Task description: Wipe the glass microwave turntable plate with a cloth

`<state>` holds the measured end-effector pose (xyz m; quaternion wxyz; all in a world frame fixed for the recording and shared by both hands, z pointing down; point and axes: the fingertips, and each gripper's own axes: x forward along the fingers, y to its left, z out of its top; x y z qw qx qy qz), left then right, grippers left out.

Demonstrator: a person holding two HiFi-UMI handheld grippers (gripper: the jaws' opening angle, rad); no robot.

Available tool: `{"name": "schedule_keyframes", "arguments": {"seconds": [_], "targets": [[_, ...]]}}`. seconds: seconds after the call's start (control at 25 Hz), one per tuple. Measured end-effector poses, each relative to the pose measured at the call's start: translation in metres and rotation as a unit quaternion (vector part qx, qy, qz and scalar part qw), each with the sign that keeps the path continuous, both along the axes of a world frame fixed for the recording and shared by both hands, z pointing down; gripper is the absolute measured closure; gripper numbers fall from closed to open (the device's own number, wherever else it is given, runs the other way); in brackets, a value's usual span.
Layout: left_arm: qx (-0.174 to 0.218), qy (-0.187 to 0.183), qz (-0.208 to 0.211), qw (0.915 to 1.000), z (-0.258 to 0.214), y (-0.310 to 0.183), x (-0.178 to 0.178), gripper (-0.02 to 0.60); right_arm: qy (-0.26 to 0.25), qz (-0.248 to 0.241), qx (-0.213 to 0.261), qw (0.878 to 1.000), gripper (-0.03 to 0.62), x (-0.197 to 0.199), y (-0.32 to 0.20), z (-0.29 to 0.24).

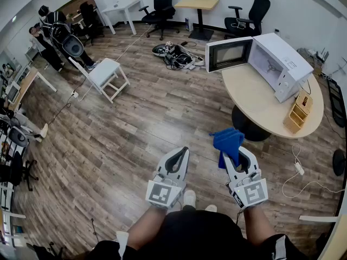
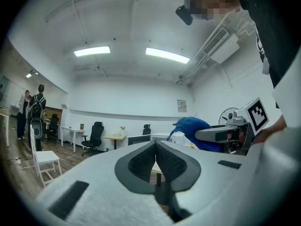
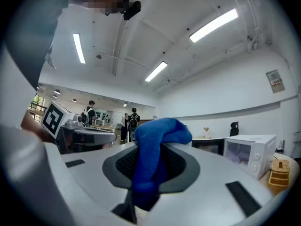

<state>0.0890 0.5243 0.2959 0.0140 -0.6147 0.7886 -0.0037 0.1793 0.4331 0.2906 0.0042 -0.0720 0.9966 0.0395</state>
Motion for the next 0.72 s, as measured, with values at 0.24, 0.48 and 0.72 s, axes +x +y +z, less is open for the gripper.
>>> {"name": "schedule_keyframes", "arguments": {"seconds": [0.24, 0.48, 0.72], "targets": [[-0.008, -0.006, 0.000, 1.0000, 0.002, 0.009, -0.002, 0.575, 0.010, 0.018, 0.013, 1.000, 0.513, 0.001, 0.007, -0.001], [0.000, 0.003, 0.019, 0.9998, 0.001, 0.004, -0.007, 0.575, 0.008, 0.017, 0.004, 1.000, 0.509, -0.009, 0.005, 0.001], [0.001, 0.007, 0.036, 0.9993, 0.003, -0.004, -0.022, 0.575, -0.003, 0.008, -0.013, 1.000, 0.500, -0.031, 0.001, -0.001]]}}
